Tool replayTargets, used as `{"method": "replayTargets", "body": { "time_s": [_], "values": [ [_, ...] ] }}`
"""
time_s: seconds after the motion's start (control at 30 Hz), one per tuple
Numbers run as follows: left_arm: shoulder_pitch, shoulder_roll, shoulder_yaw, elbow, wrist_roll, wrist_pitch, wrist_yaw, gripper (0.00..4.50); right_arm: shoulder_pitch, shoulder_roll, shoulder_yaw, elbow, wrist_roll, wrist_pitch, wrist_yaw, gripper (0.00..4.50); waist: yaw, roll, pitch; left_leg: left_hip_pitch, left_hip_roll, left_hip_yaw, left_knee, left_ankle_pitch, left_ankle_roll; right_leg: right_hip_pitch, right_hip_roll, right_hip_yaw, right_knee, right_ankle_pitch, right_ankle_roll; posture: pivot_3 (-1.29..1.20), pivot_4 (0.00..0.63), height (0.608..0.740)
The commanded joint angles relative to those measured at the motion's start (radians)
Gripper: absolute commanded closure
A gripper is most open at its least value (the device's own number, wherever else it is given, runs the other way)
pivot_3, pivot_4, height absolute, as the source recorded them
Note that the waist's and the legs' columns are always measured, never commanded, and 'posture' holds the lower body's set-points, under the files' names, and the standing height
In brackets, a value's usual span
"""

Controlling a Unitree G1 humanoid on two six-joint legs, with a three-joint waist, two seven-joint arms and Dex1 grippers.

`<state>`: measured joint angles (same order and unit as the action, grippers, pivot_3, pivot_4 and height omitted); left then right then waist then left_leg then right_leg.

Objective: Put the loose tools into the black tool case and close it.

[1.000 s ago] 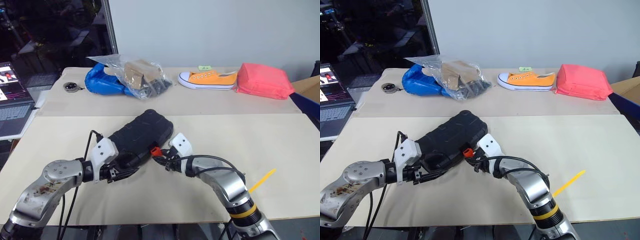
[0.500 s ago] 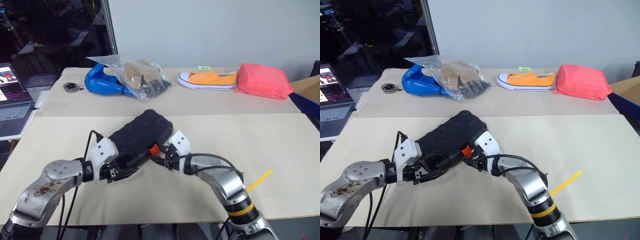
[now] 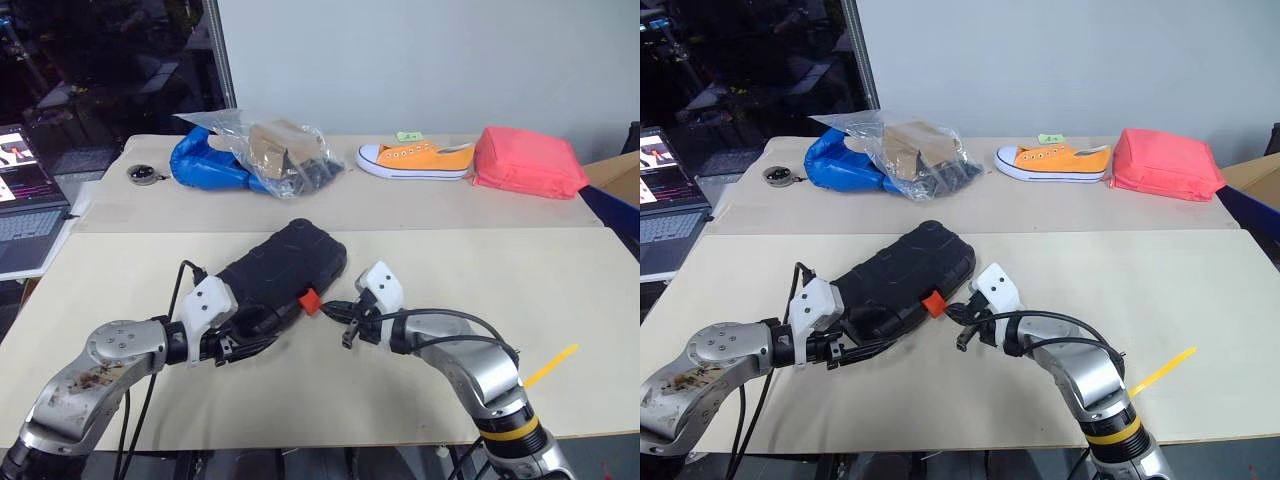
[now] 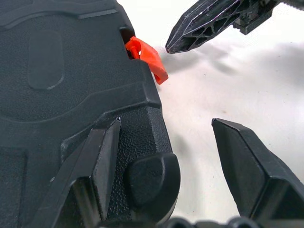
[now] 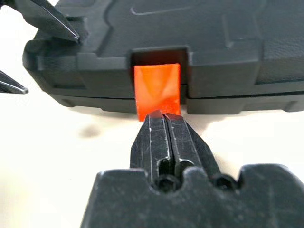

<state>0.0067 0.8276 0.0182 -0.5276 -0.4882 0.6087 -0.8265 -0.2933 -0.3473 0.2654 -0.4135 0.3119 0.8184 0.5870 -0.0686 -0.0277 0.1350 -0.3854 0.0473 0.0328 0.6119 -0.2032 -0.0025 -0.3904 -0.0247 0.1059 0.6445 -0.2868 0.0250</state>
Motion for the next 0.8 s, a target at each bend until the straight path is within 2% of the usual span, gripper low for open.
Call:
{"method": "replayTargets", "body": {
  "time_s": [0.03, 0.37, 0.8],
  "values": [
    [0.051, 0.009, -0.074, 0.070, 0.039, 0.054, -0.005, 1.23, -0.029, 0.015, 0.028, 0.006, -0.010, 0.001, -0.015, 4.49, 0.000, 0.000, 0.000, 0.000, 0.000, 0.000, 0.000, 0.000, 0.000, 0.000, 0.000, 0.000, 0.000, 0.000, 0.000, 0.00, 0.150, 0.740],
    [0.048, 0.006, -0.077, 0.071, 0.039, 0.055, -0.003, 1.23, -0.134, 0.111, 0.071, 0.160, -0.072, -0.070, -0.047, 4.49, -0.001, 0.000, 0.000, 0.000, 0.000, 0.000, 0.000, 0.000, 0.000, 0.000, 0.000, 0.000, 0.000, 0.000, 0.000, 0.00, 0.150, 0.740],
    [0.055, 0.002, -0.086, 0.077, 0.044, 0.055, 0.003, 1.23, -0.131, 0.093, 0.054, 0.083, -0.047, -0.041, -0.010, 4.49, -0.002, 0.000, 0.000, 0.000, 0.000, 0.000, 0.000, 0.000, 0.000, -0.001, 0.000, 0.000, 0.001, 0.000, 0.000, 0.00, 0.150, 0.740]
  ]
}}
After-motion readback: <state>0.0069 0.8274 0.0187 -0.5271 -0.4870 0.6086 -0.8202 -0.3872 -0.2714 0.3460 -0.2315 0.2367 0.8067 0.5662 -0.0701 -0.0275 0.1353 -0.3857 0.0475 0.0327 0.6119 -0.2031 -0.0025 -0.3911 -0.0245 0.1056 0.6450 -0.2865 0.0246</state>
